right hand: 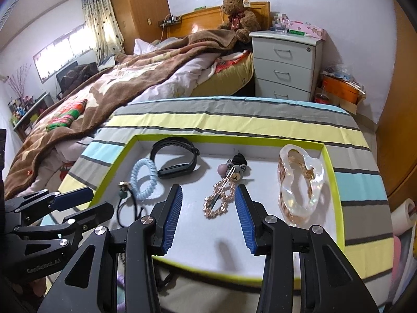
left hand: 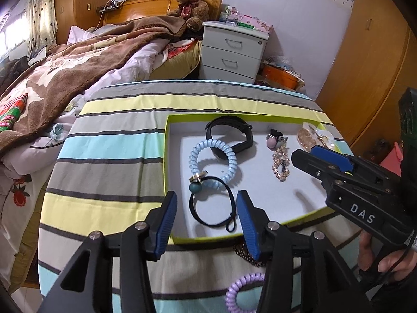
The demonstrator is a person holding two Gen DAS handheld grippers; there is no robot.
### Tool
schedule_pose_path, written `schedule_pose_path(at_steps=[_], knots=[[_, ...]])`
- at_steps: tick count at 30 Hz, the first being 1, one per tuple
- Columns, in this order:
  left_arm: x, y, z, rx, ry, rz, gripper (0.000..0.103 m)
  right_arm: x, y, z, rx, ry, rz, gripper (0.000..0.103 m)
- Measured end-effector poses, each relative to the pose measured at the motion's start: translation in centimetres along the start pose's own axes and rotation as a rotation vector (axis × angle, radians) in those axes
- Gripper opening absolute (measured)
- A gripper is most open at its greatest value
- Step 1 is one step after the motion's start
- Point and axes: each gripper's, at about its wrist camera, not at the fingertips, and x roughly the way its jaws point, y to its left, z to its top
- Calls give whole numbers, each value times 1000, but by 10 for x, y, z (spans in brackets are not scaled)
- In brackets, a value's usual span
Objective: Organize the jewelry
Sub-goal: 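Move both grippers back over the beaded bracelet and purple hair tie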
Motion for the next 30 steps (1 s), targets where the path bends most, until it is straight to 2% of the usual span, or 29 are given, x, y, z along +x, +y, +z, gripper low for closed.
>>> schedule_pose_path(at_steps=[10,19,30], knots=[[-31,13,-28,-25,-42,-13,54,-26,6,-34,18,-16,46,47],[-39,26,-55,-59,-37,-11,54,-12,19,-59,28,59,95,48],[-43,35,-68,-77,-33,-21,54,10,42,-64,-31,106,80,48]])
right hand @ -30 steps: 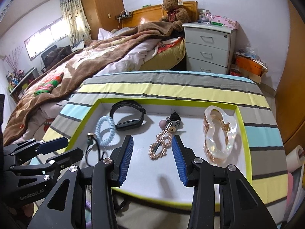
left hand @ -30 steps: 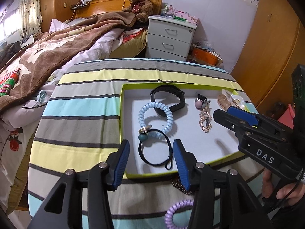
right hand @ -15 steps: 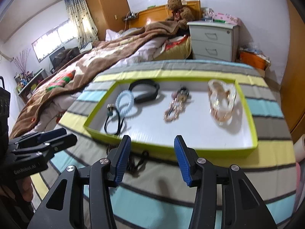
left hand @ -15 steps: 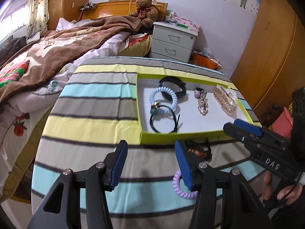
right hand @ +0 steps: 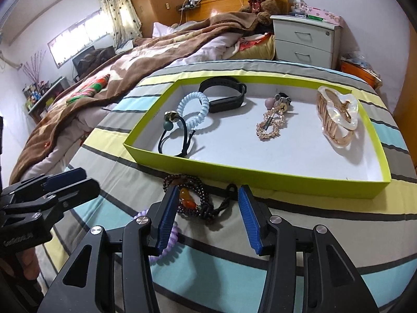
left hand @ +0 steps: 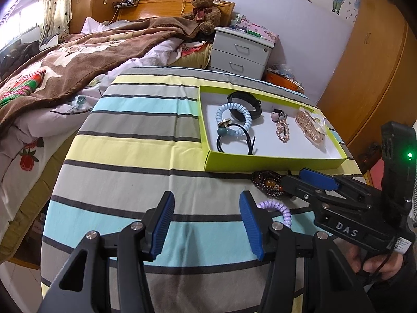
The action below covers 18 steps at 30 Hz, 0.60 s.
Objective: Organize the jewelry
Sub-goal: 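Move both grippers back over the beaded bracelet and purple hair tie, then grasp the brown beaded bracelet with the right gripper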
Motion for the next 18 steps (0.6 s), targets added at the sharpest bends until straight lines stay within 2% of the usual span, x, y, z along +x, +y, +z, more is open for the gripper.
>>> schedule_pose_path(at_steps=[2,4,9,18], knots=[[0,2,-2,-3,1,-2,54,4,1,0,1,12,-2,48],[0,3,-3,-2,5,-5,54,7,3,0,-8,21,10,42],[1,5,-5,-7,8,-9,54,8,8,-2,-36,32,21,33],[2,5,-6,-13,14,-8,54,13,16,1,-118,67,-4,32]])
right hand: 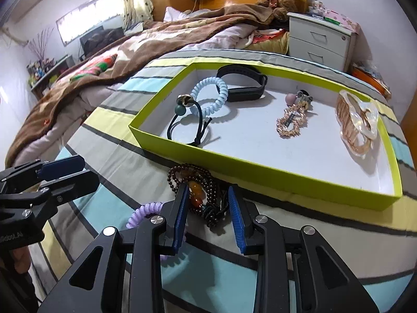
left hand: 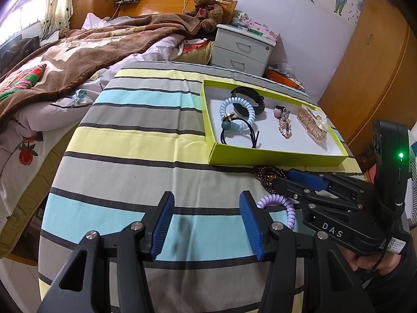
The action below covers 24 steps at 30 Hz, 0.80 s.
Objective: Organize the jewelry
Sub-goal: 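Grasp the brown beaded bracelet with the right gripper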
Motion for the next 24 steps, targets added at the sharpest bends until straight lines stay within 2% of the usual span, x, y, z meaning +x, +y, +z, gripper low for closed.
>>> schedule_pose_path(at_steps=[3,9,14,16,17,24], knots=[[-1,-2,-1,6,0,-4,54,1,3,1,-23,8,-16,32],[-3,-2,-2,1,3,2,54,-2,3,-2,-15,6,-25,22],[-3,-2,-3,-1,6,7,54,-7,-3,-6,14,-7,-20,20],[-3,-2,-3,2,7,7,54,-13,-6,-8,19,-24,-18,8],[-4,-2,-3,3,9,7,54,-16,-7,-9,23,-35,-17,5],[-1,-10,-4,21,17,2,54,-29,-22,-13,72,-61,-9,5]])
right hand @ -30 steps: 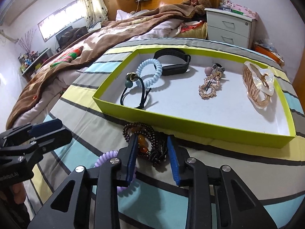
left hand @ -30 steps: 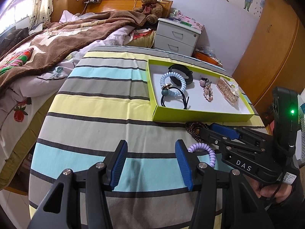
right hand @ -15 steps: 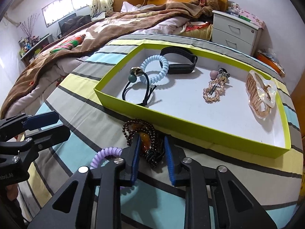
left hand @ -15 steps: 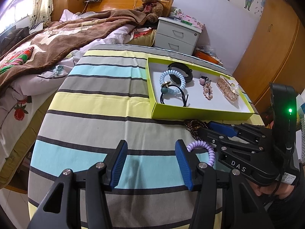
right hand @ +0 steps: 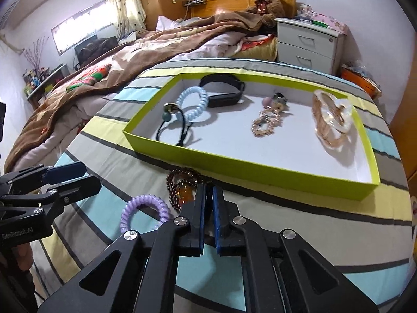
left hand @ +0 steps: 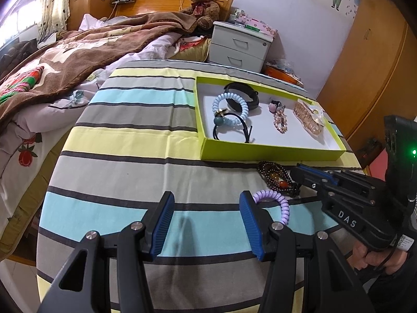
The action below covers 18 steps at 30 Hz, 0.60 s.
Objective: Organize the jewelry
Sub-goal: 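Grasp the brown beaded bracelet with the right gripper, then grasp the purple coil hair tie with the left gripper while the right gripper holds the bracelet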
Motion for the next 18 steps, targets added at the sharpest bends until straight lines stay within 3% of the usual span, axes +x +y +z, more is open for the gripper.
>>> schedule_pose_path(at_steps=[10,18], knots=[[6,-11,0,23,19,-5,54,-38,-18,-6,66,-104,5,5],[21,-35,3,134,46,14,54,-67,-30,-9,101,-188,16,5]])
